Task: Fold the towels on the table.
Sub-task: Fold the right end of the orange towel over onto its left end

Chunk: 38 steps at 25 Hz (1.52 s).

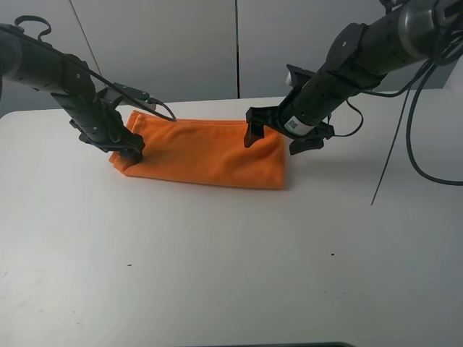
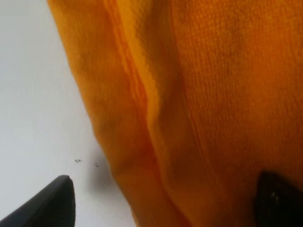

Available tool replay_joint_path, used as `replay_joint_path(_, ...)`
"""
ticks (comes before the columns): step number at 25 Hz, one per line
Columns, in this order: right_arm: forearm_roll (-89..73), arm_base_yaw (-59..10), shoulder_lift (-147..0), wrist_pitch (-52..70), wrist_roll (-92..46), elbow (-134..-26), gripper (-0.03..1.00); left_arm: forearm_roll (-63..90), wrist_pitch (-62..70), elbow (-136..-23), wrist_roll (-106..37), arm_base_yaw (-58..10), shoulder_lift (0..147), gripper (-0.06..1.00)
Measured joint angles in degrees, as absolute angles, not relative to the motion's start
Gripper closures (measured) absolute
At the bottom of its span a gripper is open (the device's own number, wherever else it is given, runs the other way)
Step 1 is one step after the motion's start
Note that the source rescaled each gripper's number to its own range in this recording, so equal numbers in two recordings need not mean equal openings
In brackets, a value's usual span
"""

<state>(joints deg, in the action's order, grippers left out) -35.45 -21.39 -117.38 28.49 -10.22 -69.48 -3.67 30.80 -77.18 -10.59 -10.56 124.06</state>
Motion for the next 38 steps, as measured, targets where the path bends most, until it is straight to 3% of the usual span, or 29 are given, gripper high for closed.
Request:
replay_joint_path(27, -75.9, -21.2, -125.1, 31.3, -44.2, -69.8, -0.03, -4.1, 30.7, -77.2, -10.3, -10.8, 124.1, -0.04)
replay_joint_path(35, -75.2, -22.0, -125.4, 31.9, -45.6, -71.4, -0.03, -4.2, 30.2, -77.2, -10.5, -10.8, 124.1, -0.04)
replay_joint_path(37, -73.2, -22.2, -125.4, 32.0, -45.5, -71.7, 0.04, -4.2, 30.2, -77.2, -10.5, -10.8, 124.1, -0.04)
replay_joint_path(38, -71.6, -22.2, -125.4, 32.1, -44.8, -71.7, 0.14, -4.2, 30.2, -77.2, -10.5, -10.8, 124.1, -0.04)
